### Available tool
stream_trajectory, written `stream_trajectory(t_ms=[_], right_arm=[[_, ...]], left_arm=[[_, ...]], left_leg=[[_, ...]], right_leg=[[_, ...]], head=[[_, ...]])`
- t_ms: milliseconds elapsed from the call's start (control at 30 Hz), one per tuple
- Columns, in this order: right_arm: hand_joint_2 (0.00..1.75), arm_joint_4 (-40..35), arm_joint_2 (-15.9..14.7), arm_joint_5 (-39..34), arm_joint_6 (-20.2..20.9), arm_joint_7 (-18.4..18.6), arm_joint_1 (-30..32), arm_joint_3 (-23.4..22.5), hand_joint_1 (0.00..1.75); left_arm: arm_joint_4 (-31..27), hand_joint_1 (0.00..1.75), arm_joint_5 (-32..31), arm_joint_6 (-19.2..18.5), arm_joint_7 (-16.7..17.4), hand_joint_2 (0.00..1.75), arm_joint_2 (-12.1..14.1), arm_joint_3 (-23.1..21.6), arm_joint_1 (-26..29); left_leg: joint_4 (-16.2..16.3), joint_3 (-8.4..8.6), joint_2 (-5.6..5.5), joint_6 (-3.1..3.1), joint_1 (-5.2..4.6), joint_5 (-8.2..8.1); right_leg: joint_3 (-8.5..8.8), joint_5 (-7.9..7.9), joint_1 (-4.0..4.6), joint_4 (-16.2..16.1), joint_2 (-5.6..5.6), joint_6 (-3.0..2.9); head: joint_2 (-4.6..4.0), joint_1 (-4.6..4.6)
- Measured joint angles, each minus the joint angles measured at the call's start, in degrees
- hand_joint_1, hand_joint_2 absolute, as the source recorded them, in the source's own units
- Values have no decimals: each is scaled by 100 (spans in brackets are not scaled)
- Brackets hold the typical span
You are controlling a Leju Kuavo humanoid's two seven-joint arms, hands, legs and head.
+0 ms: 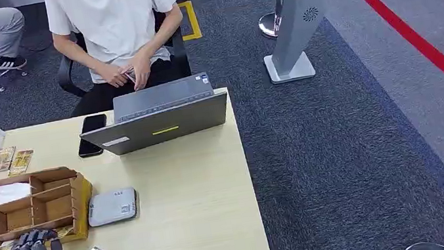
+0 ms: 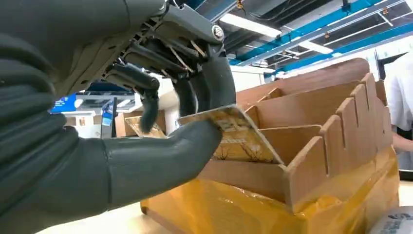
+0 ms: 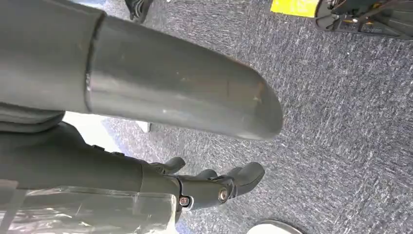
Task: Pass the card to the sensor for recognition and then transmit it.
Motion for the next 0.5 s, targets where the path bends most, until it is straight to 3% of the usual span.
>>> stream_trajectory(t_ms=[500], right_arm=[[0,0,0,11,-9,2,2,-39,0]], left_arm=[[51,175,147,0,127,175,-7,-9,-40]], left_leg=[[0,2,0,0,0,0]], right_leg=[[0,0,0,0,0,0]], head=[[0,-2]])
